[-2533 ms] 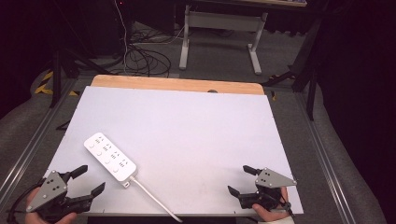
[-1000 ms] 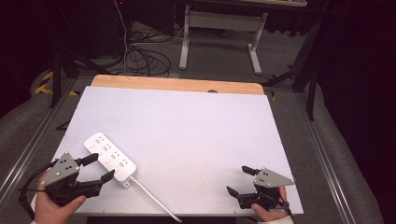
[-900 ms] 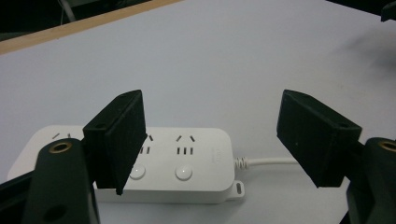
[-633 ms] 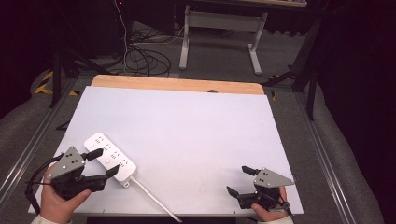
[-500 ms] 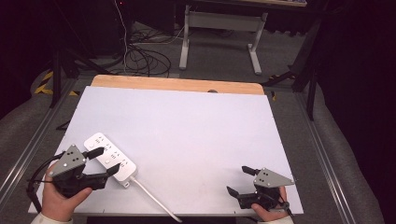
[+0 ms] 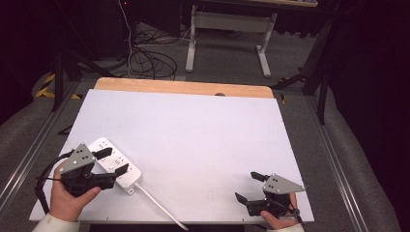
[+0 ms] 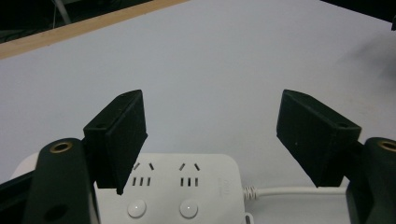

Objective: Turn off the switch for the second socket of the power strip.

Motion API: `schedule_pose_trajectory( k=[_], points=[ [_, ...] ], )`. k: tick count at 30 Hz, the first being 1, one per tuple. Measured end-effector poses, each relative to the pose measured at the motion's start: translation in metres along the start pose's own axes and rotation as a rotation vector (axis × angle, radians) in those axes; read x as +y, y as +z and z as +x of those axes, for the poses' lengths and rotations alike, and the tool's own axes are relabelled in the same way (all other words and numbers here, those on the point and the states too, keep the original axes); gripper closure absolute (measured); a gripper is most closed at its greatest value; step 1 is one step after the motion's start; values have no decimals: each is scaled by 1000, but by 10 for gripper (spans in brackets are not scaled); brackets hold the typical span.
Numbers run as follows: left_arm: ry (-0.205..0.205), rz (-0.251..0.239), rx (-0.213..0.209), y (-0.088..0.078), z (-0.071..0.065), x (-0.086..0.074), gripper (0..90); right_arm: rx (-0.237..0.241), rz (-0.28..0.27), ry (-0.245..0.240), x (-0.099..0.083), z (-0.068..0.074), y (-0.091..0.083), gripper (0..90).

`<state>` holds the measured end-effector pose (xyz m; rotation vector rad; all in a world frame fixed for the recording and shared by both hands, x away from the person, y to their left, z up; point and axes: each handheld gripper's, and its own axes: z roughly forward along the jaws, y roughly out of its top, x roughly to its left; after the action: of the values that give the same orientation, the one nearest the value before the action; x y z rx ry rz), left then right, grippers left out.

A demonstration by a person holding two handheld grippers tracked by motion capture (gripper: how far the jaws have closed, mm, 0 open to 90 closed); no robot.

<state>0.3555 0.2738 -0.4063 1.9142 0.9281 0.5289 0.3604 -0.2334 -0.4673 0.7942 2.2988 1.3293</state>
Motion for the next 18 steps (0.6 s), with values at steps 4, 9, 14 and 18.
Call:
schedule_pose_trajectory(
  k=[4,9,14,18],
  points=[
    [3,2,2,-1,2,0,327,0,0,-1,0,0,0,137],
    [5,26,1,-2,1,1,481,-3,-2,-1,0,0,0,137],
    [-8,30,-30,-7,4,1,753,4,-1,0,0,0,0,137],
    [-6,46,-31,-10,7,2,896,8,0,1,0,0,0,137]
  ],
)
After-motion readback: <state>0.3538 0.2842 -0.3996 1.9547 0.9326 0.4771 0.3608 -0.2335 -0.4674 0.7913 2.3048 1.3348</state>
